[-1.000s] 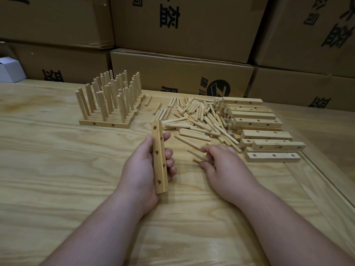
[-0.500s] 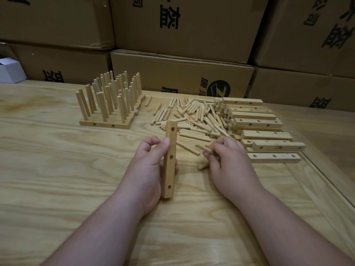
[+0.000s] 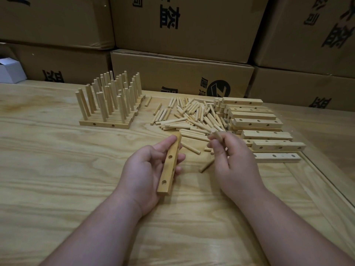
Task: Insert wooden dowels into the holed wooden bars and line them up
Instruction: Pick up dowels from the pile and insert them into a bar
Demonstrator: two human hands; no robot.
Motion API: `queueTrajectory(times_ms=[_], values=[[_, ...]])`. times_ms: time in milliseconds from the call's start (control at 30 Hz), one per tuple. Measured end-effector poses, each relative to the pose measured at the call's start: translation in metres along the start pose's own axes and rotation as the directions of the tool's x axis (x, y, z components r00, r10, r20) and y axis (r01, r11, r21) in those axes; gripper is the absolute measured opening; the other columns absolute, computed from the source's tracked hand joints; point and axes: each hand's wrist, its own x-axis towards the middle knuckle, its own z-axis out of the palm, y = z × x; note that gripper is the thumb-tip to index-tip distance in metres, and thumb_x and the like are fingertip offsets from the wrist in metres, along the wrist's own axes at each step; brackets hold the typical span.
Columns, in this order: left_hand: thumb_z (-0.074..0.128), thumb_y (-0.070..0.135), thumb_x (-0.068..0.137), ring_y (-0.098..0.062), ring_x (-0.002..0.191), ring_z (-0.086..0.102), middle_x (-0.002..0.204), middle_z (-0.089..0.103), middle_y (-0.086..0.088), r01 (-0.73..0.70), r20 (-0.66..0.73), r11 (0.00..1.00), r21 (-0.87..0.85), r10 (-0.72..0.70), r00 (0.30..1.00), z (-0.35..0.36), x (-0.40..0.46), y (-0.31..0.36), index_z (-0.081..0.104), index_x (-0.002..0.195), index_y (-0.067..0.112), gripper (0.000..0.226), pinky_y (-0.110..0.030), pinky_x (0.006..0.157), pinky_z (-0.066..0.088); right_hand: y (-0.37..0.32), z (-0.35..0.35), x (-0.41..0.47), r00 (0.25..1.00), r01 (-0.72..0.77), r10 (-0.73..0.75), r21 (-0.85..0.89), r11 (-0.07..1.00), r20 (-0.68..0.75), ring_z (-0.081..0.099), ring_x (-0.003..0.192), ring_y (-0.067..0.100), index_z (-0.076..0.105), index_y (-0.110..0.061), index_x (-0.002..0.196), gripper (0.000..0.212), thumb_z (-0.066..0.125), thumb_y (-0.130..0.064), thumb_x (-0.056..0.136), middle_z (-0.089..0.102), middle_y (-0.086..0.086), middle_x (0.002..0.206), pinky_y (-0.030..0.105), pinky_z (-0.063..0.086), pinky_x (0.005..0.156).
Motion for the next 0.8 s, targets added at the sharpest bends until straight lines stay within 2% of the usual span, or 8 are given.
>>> queueTrajectory(times_ms=[133, 233, 300, 367, 467, 567, 633, 800], values=[[0.043, 0.015, 0.069, -0.025, 0.081, 0.071, 0.114, 0.073, -0.023, 0.054, 0.101, 0.993, 0.102, -0.065, 0.993, 0.001, -0.004, 0.0, 0.056, 0.137, 0.009, 0.07, -0.029, 0.057, 0.051, -0.013, 0.0, -0.004, 0.994, 0.09, -0.094, 0.076, 0.993, 0.051, 0.047, 0.093, 0.007, 0.051, -0.02, 0.093, 0.014, 0.047, -0.033, 0.097, 0.048, -0.014, 0.092, 0.018, 0.034, 0.079], [0.051, 0.013, 0.066, -0.023, 0.067, 0.067, 0.093, 0.074, -0.02, 0.05, 0.175, 0.975, 0.218, -0.089, 0.981, 0.002, -0.007, 0.0, 0.054, 0.14, 0.015, 0.075, -0.031, 0.056, 0.051, -0.019, 0.001, -0.008, 0.99, 0.074, -0.09, 0.146, 0.987, 0.108, 0.055, 0.103, 0.013, 0.043, -0.024, 0.093, 0.019, 0.053, -0.04, 0.091, 0.049, -0.01, 0.111, 0.021, 0.042, 0.087], [0.049, 0.013, 0.068, -0.021, 0.063, 0.065, 0.089, 0.073, -0.019, 0.042, 0.201, 0.963, 0.265, -0.098, 0.975, 0.002, -0.008, 0.0, 0.055, 0.14, 0.017, 0.072, -0.03, 0.055, 0.052, -0.025, 0.002, -0.01, 0.981, -0.051, 0.001, 0.252, 0.966, 0.194, 0.067, 0.089, 0.011, 0.044, -0.03, 0.096, 0.018, 0.057, -0.043, 0.09, 0.052, -0.008, 0.12, 0.021, 0.052, 0.073], [0.049, 0.015, 0.071, -0.02, 0.063, 0.067, 0.087, 0.073, -0.019, 0.044, 0.219, 0.953, 0.299, -0.113, 0.969, 0.003, -0.01, 0.001, 0.054, 0.14, 0.018, 0.069, -0.029, 0.055, 0.053, -0.026, 0.002, -0.01, 0.979, -0.16, 0.104, 0.339, 0.927, 0.176, 0.069, 0.065, 0.004, 0.045, -0.033, 0.09, 0.018, 0.062, -0.034, 0.093, 0.06, -0.006, 0.104, 0.015, 0.05, 0.055], [0.054, 0.023, 0.079, -0.025, 0.072, 0.071, 0.096, 0.074, -0.023, 0.069, 0.228, 0.962, 0.266, -0.132, 0.965, 0.003, -0.009, 0.002, 0.052, 0.14, 0.017, 0.061, -0.029, 0.056, 0.054, -0.024, 0.001, -0.003, 0.959, -0.282, 0.269, 0.339, 0.897, 0.087, 0.066, 0.067, 0.005, 0.047, -0.027, 0.085, 0.02, 0.065, -0.025, 0.094, 0.064, -0.007, 0.089, 0.018, 0.053, 0.058], [0.051, 0.044, 0.089, -0.039, 0.094, 0.073, 0.118, 0.07, -0.028, 0.089, 0.224, 0.991, 0.101, -0.11, 0.968, 0.002, -0.008, 0.006, 0.051, 0.14, 0.015, 0.058, -0.033, 0.061, 0.057, -0.022, 0.001, 0.002, 0.895, -0.417, 0.441, 0.464, 0.782, 0.063, 0.068, 0.077, 0.01, 0.055, -0.026, 0.09, 0.013, 0.067, -0.025, 0.093, 0.069, -0.005, 0.089, 0.023, 0.057, 0.069], [0.055, 0.053, 0.089, -0.046, 0.108, 0.068, 0.127, 0.067, -0.026, 0.047, 0.227, 0.999, -0.012, -0.043, 0.973, -0.001, -0.007, 0.006, 0.053, 0.139, 0.014, 0.064, -0.035, 0.068, 0.061, -0.023, 0.001, 0.004, 0.849, -0.457, 0.525, 0.575, 0.679, 0.055, 0.071, 0.073, 0.013, 0.057, -0.012, 0.097, 0.014, 0.068, -0.02, 0.094, 0.071, 0.004, 0.089, 0.028, 0.058, 0.068], [0.065, 0.029, 0.089, -0.042, 0.115, 0.067, 0.133, 0.066, -0.017, -0.135, 0.214, 0.989, -0.051, 0.143, 0.966, -0.003, -0.005, 0.003, 0.054, 0.139, 0.017, 0.052, -0.04, 0.084, 0.06, -0.026, 0.003, 0.005, 0.799, -0.487, 0.573, 0.754, 0.441, 0.181, 0.068, 0.066, 0.018, 0.053, -0.002, 0.098, 0.021, 0.068, -0.017, 0.094, 0.066, 0.012, 0.083, 0.033, 0.058, 0.064]])
